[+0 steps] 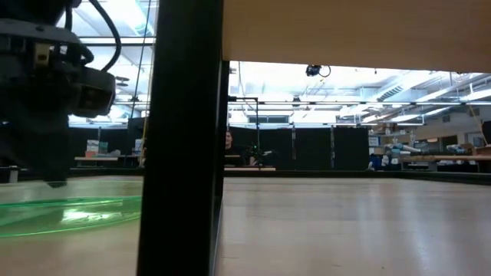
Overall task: Place and stack plates onto a shelf
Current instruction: Stack the green plate on the orange plates on the shelf
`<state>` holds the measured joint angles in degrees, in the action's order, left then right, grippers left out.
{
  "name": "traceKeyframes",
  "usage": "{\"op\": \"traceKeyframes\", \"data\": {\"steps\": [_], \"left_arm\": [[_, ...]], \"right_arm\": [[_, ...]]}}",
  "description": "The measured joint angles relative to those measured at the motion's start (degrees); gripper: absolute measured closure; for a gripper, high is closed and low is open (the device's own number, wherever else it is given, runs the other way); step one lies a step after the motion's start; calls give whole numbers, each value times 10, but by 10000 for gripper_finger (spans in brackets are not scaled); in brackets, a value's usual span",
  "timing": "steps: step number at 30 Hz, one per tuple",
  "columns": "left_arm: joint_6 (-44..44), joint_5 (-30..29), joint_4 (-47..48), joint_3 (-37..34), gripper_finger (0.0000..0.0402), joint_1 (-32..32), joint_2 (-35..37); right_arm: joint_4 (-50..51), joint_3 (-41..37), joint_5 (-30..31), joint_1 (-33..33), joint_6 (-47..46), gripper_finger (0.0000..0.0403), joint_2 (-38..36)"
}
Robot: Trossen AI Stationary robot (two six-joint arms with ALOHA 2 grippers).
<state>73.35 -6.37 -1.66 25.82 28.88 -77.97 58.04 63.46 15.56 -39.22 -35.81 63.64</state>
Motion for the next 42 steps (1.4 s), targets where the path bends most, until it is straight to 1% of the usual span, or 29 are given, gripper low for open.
{"op": "traceKeyframes", "data": {"steps": [8,14,35,38,42], "left_arm": [[1,1,-55,1,244,0,-53],[12,2,-59,2,250,0,-59],[12,7,-53,0,383,0,-61],[12,10,-54,0,393,0,-61],[11,14,-54,0,392,0,-61]], "right_arm": [[-2,0,0,0,0,265,0],[-2,0,0,0,0,265,0],[-2,0,0,0,0,265,0],[-2,0,0,0,0,265,0],[-2,0,0,0,0,265,0]]}}
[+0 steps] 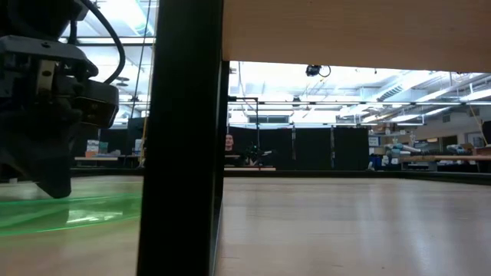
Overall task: Place and stack plates onto a shelf
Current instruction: Stack the green plate on the orange plates on the shelf
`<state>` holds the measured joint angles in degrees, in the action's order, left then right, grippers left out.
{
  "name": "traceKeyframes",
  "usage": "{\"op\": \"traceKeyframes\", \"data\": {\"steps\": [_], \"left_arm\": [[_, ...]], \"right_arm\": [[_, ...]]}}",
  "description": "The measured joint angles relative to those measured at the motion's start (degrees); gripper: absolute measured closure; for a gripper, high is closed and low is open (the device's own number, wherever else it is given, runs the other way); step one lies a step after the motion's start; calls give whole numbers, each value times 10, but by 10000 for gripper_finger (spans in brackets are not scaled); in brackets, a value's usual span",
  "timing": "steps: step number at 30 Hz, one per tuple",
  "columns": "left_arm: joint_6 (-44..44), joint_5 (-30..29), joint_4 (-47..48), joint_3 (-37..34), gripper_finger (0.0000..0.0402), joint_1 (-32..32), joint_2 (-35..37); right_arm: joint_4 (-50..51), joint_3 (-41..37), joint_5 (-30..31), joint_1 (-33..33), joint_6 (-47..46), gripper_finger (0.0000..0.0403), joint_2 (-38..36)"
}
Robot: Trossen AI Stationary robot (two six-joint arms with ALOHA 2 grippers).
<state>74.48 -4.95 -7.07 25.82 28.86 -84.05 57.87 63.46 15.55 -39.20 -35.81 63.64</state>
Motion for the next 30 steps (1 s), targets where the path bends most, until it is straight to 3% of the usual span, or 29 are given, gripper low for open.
{"op": "traceKeyframes", "data": {"steps": [10,25,30], "left_arm": [[2,30,2,0,394,0,6],[-1,36,15,0,395,-1,90],[-1,67,36,0,395,-1,121]], "right_arm": [[0,0,0,0,0,265,0],[0,0,0,0,0,265,0],[0,0,0,0,0,265,0]]}}
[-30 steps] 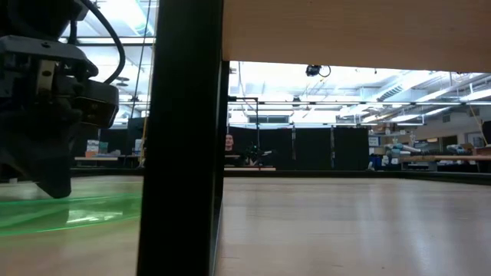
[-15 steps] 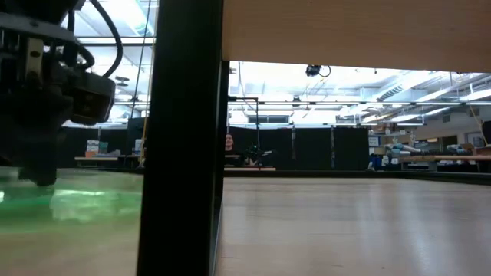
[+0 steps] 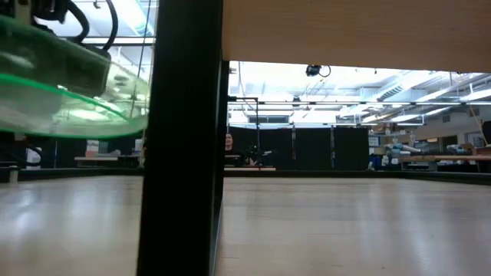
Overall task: Place and stack plates onto a shelf
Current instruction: Stack the green plate on the orange plates on the shelf
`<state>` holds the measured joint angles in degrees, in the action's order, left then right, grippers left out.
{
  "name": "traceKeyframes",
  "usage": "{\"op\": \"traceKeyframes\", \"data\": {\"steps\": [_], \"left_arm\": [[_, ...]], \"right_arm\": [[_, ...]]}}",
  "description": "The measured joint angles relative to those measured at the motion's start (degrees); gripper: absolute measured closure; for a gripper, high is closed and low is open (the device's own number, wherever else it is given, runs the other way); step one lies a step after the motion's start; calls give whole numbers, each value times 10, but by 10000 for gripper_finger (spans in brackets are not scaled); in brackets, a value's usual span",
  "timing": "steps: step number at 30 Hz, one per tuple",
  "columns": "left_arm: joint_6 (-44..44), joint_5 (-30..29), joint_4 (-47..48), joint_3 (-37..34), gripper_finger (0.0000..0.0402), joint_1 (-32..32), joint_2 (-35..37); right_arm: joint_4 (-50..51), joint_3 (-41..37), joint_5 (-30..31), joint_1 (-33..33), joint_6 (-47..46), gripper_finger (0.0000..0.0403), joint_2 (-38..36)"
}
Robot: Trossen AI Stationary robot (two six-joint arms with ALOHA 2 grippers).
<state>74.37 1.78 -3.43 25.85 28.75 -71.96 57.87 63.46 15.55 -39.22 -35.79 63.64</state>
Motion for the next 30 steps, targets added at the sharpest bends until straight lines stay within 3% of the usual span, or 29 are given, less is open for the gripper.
{"op": "traceKeyframes", "data": {"steps": [10,22,30], "left_arm": [[-7,104,59,0,394,0,48],[-16,69,117,1,393,-18,82],[-43,54,202,1,393,-70,156]], "right_arm": [[0,0,0,0,2,265,0],[-15,0,0,0,41,265,0],[-35,0,23,0,86,265,0]]}}
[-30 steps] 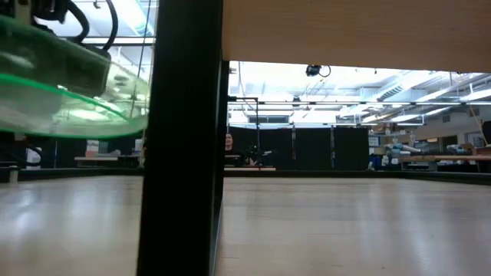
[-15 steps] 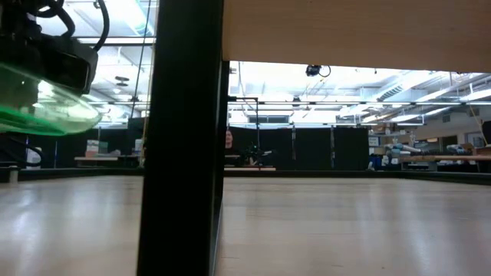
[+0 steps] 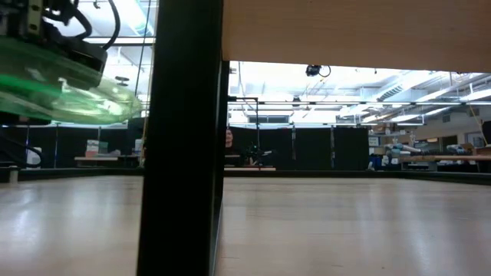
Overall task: Place and stack plates onto a shelf
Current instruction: Stack the green plate on the orange plates on the shelf
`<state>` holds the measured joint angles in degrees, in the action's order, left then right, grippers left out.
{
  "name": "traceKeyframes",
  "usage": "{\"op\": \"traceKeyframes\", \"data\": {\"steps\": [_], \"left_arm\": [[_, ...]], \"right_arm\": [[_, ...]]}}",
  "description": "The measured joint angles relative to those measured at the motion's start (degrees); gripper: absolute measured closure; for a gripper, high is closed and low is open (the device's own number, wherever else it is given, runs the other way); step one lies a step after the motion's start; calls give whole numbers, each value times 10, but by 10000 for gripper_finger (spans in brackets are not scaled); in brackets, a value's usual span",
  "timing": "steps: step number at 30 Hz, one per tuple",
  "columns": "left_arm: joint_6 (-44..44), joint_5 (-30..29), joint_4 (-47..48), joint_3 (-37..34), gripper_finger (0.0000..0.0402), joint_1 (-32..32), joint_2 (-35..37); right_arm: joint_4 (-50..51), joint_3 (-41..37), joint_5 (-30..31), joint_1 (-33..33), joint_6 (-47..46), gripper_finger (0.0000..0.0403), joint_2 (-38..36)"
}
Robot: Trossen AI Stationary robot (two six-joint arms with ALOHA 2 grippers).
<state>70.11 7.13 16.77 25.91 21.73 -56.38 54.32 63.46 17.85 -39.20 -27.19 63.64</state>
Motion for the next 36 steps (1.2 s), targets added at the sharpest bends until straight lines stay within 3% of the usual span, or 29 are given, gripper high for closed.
{"op": "traceKeyframes", "data": {"steps": [9,18,25,36], "left_arm": [[-60,-51,54,0,393,-102,67],[-139,-176,15,0,393,-213,70],[-220,-278,-99,0,393,-262,69],[-339,-382,-290,0,393,-268,58]], "right_arm": [[-3,0,61,21,9,265,0],[-43,0,117,134,19,265,0],[-150,0,117,244,49,265,0],[-293,0,77,369,49,265,0]]}}
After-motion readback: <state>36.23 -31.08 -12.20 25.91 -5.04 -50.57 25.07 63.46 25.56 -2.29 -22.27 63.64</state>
